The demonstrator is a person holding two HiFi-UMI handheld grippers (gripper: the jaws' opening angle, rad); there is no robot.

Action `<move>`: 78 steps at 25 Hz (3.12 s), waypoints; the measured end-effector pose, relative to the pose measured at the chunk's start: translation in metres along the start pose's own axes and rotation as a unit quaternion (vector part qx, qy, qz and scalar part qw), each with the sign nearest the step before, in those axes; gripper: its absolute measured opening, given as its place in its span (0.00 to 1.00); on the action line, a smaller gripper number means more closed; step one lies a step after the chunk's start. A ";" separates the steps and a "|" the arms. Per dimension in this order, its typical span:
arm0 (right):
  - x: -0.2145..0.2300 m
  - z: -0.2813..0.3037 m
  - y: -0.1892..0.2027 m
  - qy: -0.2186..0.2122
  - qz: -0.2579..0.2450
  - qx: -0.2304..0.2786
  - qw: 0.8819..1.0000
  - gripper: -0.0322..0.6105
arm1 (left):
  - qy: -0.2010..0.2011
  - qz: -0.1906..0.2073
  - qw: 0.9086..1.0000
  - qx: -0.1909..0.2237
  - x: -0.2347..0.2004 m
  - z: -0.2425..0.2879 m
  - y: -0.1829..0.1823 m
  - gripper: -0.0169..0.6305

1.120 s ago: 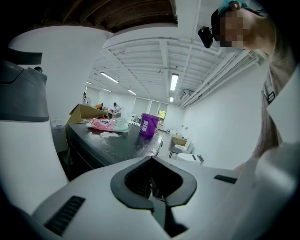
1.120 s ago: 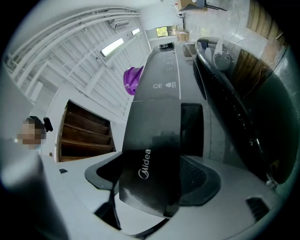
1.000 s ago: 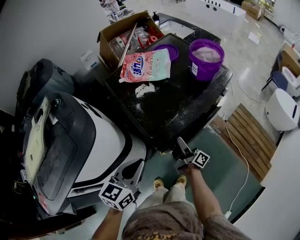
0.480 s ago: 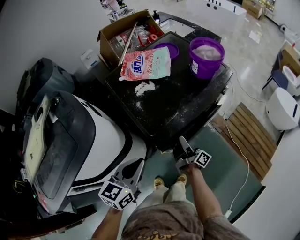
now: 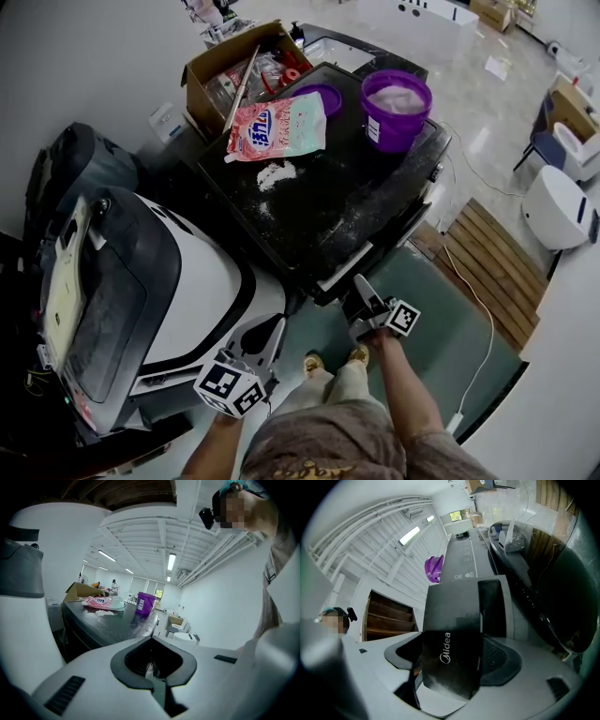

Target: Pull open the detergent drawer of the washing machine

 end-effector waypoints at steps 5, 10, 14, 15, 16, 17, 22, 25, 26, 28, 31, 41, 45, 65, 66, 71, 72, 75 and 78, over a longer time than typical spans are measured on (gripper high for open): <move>-0.005 -0.012 -0.001 0.000 -0.003 -0.005 1.000 0.61 | 0.013 0.003 1.000 -0.004 0.004 0.006 0.000 0.06; -0.012 -0.025 -0.003 -0.001 -0.004 0.000 1.000 0.61 | 0.024 0.003 1.000 -0.012 0.010 0.013 -0.002 0.06; -0.018 -0.041 -0.004 -0.005 -0.003 0.008 1.000 0.60 | 0.036 0.006 0.999 -0.014 0.014 0.019 -0.003 0.06; -0.020 -0.045 -0.004 -0.006 -0.004 0.009 1.000 0.60 | 0.040 0.007 0.999 -0.014 0.015 0.021 -0.002 0.06; -0.021 -0.049 -0.005 -0.006 -0.004 0.010 1.000 0.60 | 0.044 0.009 0.999 -0.014 0.016 0.023 -0.002 0.06; -0.023 -0.052 -0.005 -0.006 -0.004 0.012 1.000 0.60 | 0.047 0.010 0.999 -0.015 0.017 0.025 -0.001 0.06; -0.031 -0.068 -0.007 -0.005 -0.007 0.019 1.000 0.60 | 0.063 0.015 0.998 -0.021 0.027 0.032 -0.002 0.06; -0.035 -0.077 -0.008 -0.006 -0.010 0.023 1.000 0.60 | 0.070 0.016 0.997 -0.025 0.033 0.036 -0.002 0.06; -0.036 -0.081 -0.008 -0.005 -0.012 0.024 1.000 0.60 | 0.074 0.017 0.997 -0.027 0.035 0.037 -0.002 0.06; -0.039 -0.088 -0.009 -0.004 -0.013 0.028 1.000 0.60 | 0.081 0.018 0.996 -0.029 0.039 0.040 0.000 0.06; -0.044 -0.096 -0.010 -0.005 -0.014 0.033 0.999 0.60 | 0.089 0.020 0.995 -0.031 0.044 0.043 0.001 0.06; -0.049 -0.106 -0.008 -0.005 -0.024 0.036 0.999 0.59 | 0.106 0.023 0.993 -0.039 0.050 0.048 0.004 0.06; -0.048 -0.107 -0.007 -0.004 -0.023 0.040 0.999 0.59 | 0.110 0.023 0.993 -0.041 0.049 0.049 0.004 0.06; -0.119 -0.145 -0.035 0.064 -0.139 0.052 0.987 0.57 | 0.147 0.025 0.988 -0.037 0.060 0.058 -0.008 0.06; -0.129 -0.145 -0.039 0.065 -0.149 0.050 0.985 0.57 | 0.151 0.024 0.988 -0.034 0.062 0.058 -0.011 0.06; -0.177 -0.139 -0.048 0.076 -0.199 0.036 0.976 0.57 | 0.167 0.026 0.985 -0.022 0.065 0.057 -0.023 0.06; -0.186 -0.137 -0.048 0.079 -0.208 0.033 0.974 0.57 | 0.169 0.022 0.985 -0.020 0.066 0.056 -0.026 0.06; -0.212 -0.134 -0.047 0.095 -0.230 0.022 0.968 0.57 | 0.177 0.024 0.984 -0.016 0.064 0.052 -0.031 0.06; -0.231 -0.130 -0.044 0.130 -0.252 0.008 0.959 0.57 | 0.183 0.024 0.983 -0.012 0.058 0.050 -0.035 0.06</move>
Point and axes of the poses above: the fingertips, and each gripper's own axes: z forward along the fingers, x to its right, y out of its underside, the point moved 9 cm from there along -z, backward along the fingers, and after that the axes turned 7 degrees about -y, right-handed, at the moved point
